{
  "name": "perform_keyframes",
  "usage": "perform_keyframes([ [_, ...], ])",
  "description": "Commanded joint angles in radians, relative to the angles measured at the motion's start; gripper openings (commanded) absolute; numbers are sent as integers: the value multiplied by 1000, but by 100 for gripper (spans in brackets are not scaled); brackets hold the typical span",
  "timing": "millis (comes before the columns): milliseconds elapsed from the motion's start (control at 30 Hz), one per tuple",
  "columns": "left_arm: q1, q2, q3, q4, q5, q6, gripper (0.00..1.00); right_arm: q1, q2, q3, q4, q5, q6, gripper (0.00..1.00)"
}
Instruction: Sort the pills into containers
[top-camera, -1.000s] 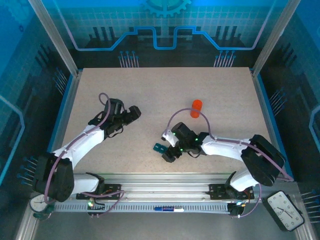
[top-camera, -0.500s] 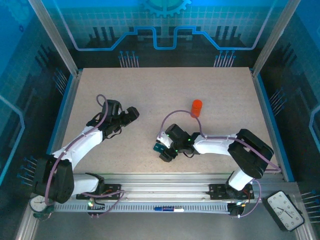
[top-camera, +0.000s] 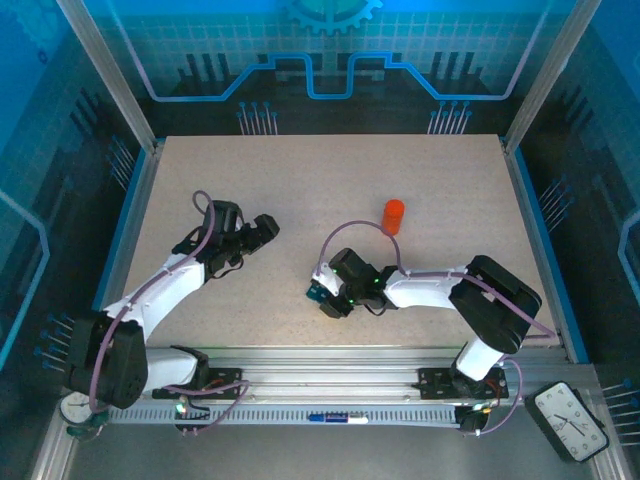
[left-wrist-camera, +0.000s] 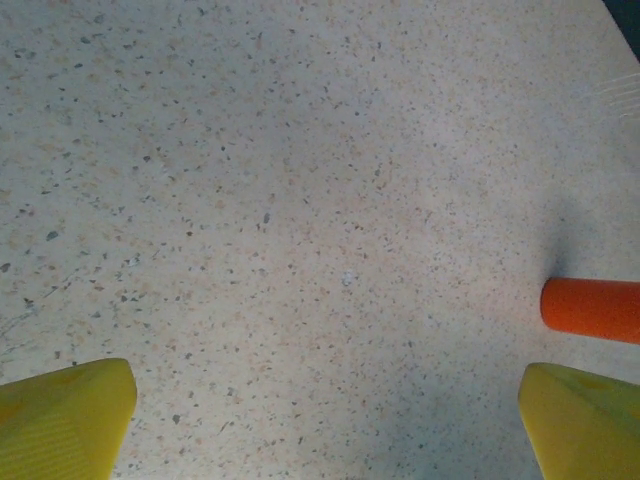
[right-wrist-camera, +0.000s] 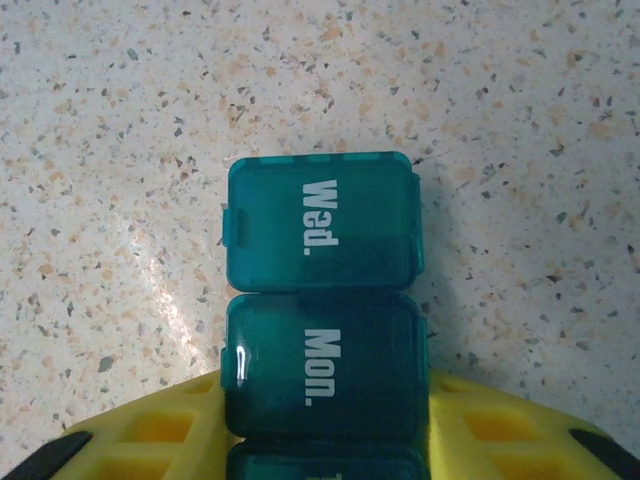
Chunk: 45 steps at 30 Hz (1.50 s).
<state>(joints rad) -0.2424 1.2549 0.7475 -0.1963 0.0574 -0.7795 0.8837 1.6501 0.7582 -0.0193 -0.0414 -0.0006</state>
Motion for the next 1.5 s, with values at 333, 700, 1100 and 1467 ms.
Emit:
perform_keyframes([
  [333,6,-66,-36,155,227,-148,99,-121,-107,-8,54,-47,172,31],
  [700,-123,-5,-21,366,309,-279,99,-223,-192,99,14,-112,345,31],
  [1100,-211,98,31,471,311,-328,99,-223,-215,105,21,-126,381,31],
  [1467,-242,112,36,506,305,-359,99,-223,-194,102,35,-129,383,31],
])
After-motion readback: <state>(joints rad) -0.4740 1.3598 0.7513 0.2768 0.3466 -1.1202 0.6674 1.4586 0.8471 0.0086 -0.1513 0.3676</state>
